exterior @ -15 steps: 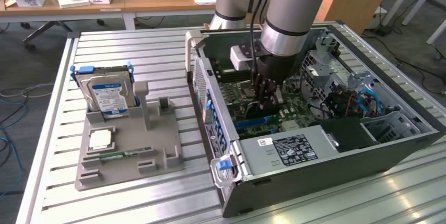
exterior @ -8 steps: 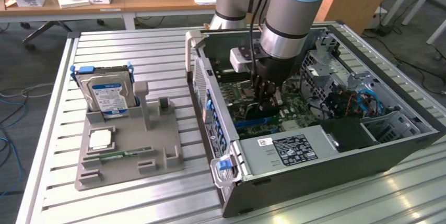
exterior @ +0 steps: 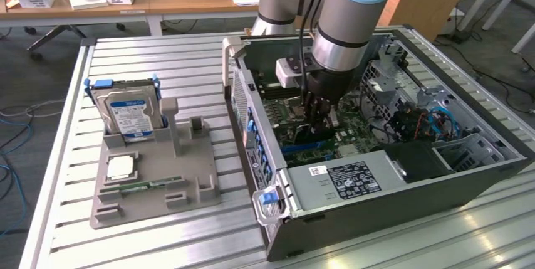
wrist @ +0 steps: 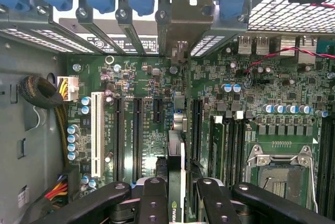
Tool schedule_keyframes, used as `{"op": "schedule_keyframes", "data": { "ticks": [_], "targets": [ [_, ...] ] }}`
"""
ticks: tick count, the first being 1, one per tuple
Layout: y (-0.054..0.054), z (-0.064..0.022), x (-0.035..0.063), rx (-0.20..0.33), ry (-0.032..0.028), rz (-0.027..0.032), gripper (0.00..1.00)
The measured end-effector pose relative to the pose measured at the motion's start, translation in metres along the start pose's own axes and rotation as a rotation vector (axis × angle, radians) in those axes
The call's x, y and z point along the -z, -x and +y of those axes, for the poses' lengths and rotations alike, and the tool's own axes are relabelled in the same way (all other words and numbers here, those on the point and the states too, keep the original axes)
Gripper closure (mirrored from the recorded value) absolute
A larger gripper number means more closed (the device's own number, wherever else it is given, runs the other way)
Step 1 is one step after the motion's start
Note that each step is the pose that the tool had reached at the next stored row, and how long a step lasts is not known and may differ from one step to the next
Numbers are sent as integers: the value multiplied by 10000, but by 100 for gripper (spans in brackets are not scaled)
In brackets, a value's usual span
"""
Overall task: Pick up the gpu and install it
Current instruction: 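Insert the gpu into the slot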
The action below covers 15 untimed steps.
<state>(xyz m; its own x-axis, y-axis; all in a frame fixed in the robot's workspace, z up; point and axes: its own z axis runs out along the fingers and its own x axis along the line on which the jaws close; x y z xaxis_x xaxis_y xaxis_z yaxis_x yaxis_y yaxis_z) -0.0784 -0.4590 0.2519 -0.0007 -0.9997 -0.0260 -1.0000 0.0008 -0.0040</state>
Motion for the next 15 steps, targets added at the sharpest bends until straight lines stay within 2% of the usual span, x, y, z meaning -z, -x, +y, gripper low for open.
{"op": "schedule_keyframes", "data": {
  "ticks": [15],
  "targets": [
    [-2,5,-44,0,1,2,74]
  ]
}}
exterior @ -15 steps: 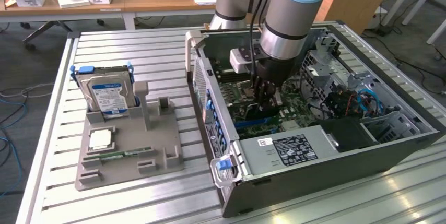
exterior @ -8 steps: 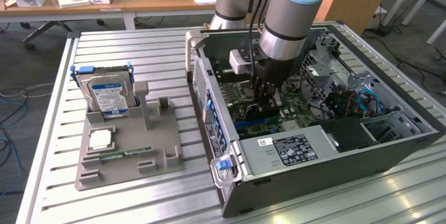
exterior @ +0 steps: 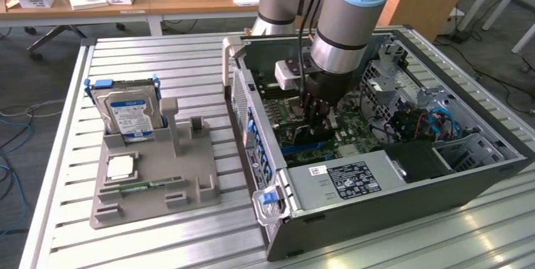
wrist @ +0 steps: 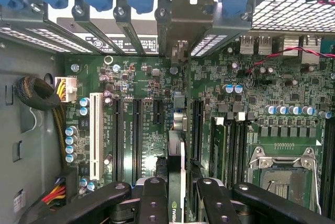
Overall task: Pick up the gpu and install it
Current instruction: 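Insert the gpu into the slot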
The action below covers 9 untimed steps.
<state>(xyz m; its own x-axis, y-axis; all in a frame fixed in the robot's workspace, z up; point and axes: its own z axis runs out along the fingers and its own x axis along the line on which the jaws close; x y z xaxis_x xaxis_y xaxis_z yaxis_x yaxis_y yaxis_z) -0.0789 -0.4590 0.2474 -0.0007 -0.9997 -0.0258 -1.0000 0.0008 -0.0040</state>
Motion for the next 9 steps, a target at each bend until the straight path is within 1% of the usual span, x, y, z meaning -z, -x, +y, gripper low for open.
{"op": "schedule_keyframes", "data": {
  "ticks": [9],
  "targets": [
    [0,0,1,0,2,3,74]
  ]
}}
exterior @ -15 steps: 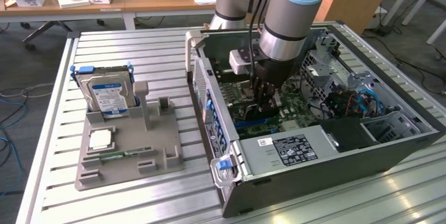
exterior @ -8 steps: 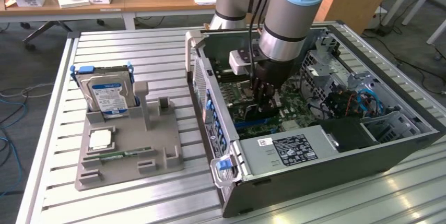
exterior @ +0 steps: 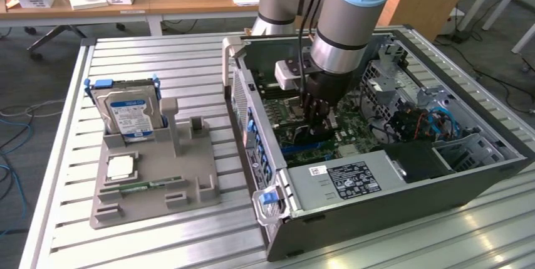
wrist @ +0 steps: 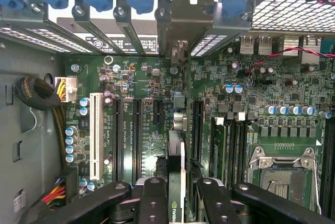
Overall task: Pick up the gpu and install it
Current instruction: 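Insert the gpu into the slot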
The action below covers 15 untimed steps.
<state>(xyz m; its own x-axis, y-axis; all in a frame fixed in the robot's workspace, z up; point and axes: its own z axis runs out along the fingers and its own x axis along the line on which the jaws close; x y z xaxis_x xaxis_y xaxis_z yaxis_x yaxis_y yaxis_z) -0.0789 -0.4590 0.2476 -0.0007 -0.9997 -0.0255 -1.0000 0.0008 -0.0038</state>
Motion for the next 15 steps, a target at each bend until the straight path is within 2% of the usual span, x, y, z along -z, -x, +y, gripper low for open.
{"op": "schedule_keyframes", "data": {
  "ticks": [15],
  "targets": [
    [0,0,0,0,0,0,74]
  ]
}}
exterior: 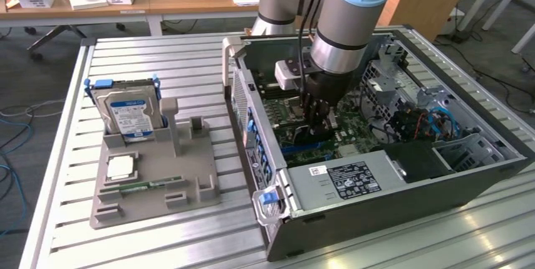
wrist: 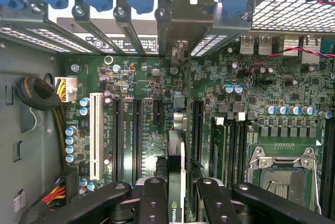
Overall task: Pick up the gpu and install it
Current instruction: 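Insert the gpu into the slot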
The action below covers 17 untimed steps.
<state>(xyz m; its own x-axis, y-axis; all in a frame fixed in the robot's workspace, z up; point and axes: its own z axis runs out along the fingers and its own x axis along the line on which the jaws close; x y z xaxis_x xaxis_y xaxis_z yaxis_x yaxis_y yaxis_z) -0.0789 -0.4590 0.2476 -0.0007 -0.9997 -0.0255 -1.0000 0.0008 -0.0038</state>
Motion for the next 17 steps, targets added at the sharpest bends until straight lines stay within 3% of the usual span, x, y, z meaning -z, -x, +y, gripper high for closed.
{"op": "schedule_keyframes", "data": {
  "ticks": [17],
  "targets": [
    [1,-1,26,1,-3,-2,74]
  ]
}}
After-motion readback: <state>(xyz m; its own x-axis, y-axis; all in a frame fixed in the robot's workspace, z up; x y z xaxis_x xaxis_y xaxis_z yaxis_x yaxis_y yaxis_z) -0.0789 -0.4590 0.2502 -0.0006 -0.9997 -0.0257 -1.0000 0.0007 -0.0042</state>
